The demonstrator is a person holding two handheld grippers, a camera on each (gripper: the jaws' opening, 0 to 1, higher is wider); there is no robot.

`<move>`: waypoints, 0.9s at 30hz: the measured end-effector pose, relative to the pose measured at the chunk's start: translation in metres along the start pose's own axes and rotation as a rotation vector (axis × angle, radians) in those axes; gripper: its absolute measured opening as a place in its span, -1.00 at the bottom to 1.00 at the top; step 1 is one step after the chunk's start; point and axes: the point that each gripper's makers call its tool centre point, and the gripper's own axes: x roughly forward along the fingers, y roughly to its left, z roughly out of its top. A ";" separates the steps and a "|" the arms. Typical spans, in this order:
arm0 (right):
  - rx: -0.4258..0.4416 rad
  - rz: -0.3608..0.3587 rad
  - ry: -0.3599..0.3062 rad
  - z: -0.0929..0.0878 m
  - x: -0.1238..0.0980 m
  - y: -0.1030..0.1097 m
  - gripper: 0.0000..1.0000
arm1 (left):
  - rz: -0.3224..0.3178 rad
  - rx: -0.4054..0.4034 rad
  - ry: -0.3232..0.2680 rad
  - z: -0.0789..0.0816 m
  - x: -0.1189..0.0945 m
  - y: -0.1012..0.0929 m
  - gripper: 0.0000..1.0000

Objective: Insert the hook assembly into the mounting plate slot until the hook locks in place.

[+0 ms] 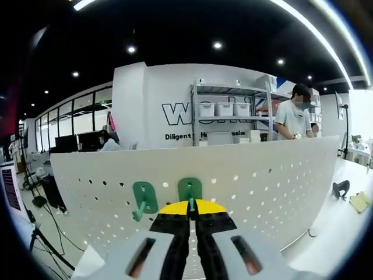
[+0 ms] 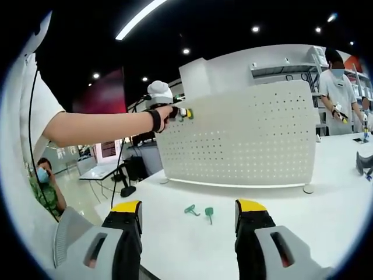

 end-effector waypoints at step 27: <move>0.008 0.005 0.002 -0.001 0.001 0.002 0.29 | -0.022 0.044 -0.051 0.011 -0.001 -0.002 -0.91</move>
